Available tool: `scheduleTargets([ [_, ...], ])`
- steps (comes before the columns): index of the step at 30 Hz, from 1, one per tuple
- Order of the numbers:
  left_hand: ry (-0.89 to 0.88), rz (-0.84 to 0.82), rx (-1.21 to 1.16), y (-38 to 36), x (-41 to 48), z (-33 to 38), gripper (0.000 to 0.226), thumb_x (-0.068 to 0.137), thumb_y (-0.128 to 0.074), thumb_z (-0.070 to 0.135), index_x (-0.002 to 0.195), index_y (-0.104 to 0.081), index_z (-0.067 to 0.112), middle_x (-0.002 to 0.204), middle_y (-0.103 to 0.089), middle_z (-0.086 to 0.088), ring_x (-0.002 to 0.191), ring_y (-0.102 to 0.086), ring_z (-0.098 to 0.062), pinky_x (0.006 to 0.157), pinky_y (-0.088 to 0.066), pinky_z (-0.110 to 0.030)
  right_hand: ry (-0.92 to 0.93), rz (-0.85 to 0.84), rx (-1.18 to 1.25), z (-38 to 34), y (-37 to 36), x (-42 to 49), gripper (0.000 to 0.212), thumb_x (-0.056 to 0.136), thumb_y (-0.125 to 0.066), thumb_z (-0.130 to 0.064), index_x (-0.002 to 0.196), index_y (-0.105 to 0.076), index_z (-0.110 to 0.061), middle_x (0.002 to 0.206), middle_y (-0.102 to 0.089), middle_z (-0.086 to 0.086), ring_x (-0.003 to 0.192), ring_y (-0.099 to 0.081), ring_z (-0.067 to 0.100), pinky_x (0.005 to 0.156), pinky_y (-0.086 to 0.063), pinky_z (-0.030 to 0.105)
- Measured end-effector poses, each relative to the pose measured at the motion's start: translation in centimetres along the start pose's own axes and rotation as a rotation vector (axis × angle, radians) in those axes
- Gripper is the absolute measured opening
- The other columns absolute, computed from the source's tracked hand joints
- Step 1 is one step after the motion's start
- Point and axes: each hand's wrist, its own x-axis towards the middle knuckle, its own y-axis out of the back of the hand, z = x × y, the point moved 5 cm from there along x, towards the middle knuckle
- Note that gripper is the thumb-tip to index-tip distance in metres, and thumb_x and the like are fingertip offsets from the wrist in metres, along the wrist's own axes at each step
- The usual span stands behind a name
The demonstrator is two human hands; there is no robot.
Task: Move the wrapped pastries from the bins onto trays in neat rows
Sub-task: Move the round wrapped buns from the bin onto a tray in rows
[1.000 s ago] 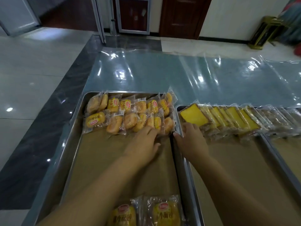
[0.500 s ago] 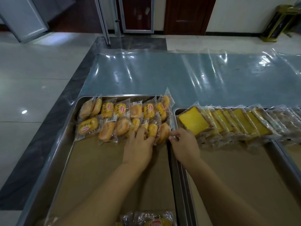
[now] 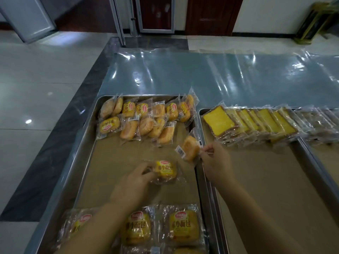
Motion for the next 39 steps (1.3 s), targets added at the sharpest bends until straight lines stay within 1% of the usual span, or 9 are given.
scheduleTargets([
  [4, 0.101, 0.005, -0.057, -0.8, -2.3, -3.6, 0.032, 0.087, -0.060, 0.019, 0.117, -0.062, 0.028, 0.132, -0.046, 0.007, 0.110, -0.051, -0.015, 0.083, -0.046, -0.027, -0.017, -0.003, 0.003, 0.2, -0.3, -1.8, 0.017, 0.083, -0.065, -0.017, 0.072, -0.056, -0.024, 0.073, -0.061, -0.004, 0.066, -0.061, 0.013, 0.053, -0.049, 0.026],
  [9, 0.236, 0.012, -0.205, -0.9, -3.8, -5.8, 0.022, 0.093, -0.052, 0.020, 0.112, -0.061, 0.026, 0.125, -0.049, 0.009, 0.094, -0.045, 0.002, 0.077, -0.036, -0.015, 0.520, -0.001, -0.249, -3.3, -1.6, -5.3, 0.021, 0.070, -0.069, 0.008, 0.066, -0.060, -0.011, 0.070, -0.057, 0.000, 0.059, -0.053, 0.020, 0.049, -0.047, 0.037],
  [12, 0.253, 0.008, -0.140, -0.8, -4.5, -6.6, 0.029, 0.091, -0.053, 0.014, 0.118, -0.062, 0.022, 0.128, -0.048, 0.004, 0.101, -0.051, -0.011, 0.085, -0.044, -0.026, 0.713, -0.203, -0.401, -4.4, -3.1, -7.8, 0.019, 0.069, -0.065, 0.012, 0.070, -0.063, -0.007, 0.069, -0.060, 0.006, 0.062, -0.055, 0.022, 0.049, -0.042, 0.030],
  [21, 0.093, 0.158, -0.086, -0.1, -3.9, -5.0, 0.024, 0.083, -0.065, 0.010, 0.106, -0.069, 0.015, 0.110, -0.057, -0.003, 0.103, -0.047, -0.021, 0.082, -0.040, -0.027, 0.357, -0.464, -0.674, -1.7, -3.8, -8.4, 0.015, 0.085, -0.061, -0.020, 0.096, -0.070, -0.017, 0.098, -0.058, -0.002, 0.091, -0.054, 0.015, 0.071, -0.043, 0.025],
  [26, 0.108, 0.065, -0.103, -1.7, -2.6, -5.1, 0.035, 0.092, -0.053, 0.031, 0.126, -0.056, 0.025, 0.132, -0.044, 0.003, 0.121, -0.038, -0.016, 0.096, -0.037, -0.027, 0.223, -0.604, -0.598, -1.3, -5.1, -8.3, 0.013, 0.086, -0.062, -0.023, 0.095, -0.070, -0.019, 0.086, -0.064, -0.006, 0.081, -0.059, 0.011, 0.074, -0.050, 0.027],
  [28, 0.133, 0.051, -0.094, -2.0, -2.3, -5.4, 0.035, 0.092, -0.050, 0.039, 0.124, -0.056, 0.028, 0.132, -0.042, 0.005, 0.121, -0.036, -0.014, 0.094, -0.037, -0.026, 0.260, -0.565, -0.533, -1.8, -5.0, -7.9, 0.014, 0.085, -0.064, -0.028, 0.094, -0.070, -0.019, 0.080, -0.060, -0.006, 0.077, -0.057, 0.011, 0.070, -0.048, 0.026],
  [31, 0.157, 0.087, -0.059, -1.7, -1.9, -5.5, 0.032, 0.089, -0.053, 0.044, 0.114, -0.062, 0.027, 0.126, -0.045, 0.002, 0.118, -0.038, -0.018, 0.088, -0.041, -0.029, 0.387, -0.403, -0.588, -2.2, -4.3, -6.7, 0.037, 0.081, -0.068, -0.034, 0.118, -0.062, -0.030, 0.110, -0.052, -0.007, 0.102, -0.046, 0.009, 0.082, -0.042, 0.024],
  [34, 0.204, 0.060, -0.025, -1.9, -1.6, -5.5, 0.035, 0.088, -0.051, 0.050, 0.115, -0.058, 0.029, 0.135, -0.039, 0.003, 0.125, -0.032, -0.021, 0.090, -0.042, -0.033, 0.386, -0.541, -0.696, -1.7, -5.5, -6.5, 0.051, 0.082, -0.065, -0.039, 0.131, -0.049, -0.038, 0.139, -0.037, -0.007, 0.127, -0.032, 0.015, 0.097, -0.039, 0.033],
  [39, 0.257, 0.016, -0.023, -2.4, -1.2, -5.4, 0.051, 0.085, -0.050, 0.057, 0.131, -0.041, 0.037, 0.138, -0.032, 0.004, 0.123, -0.029, -0.022, 0.094, -0.040, -0.036, 0.290, -0.407, -0.839, -1.4, -7.1, -7.1, 0.055, 0.082, -0.059, -0.049, 0.131, -0.041, -0.032, 0.136, -0.036, 0.002, 0.120, -0.038, 0.024, 0.091, -0.043, 0.037],
])
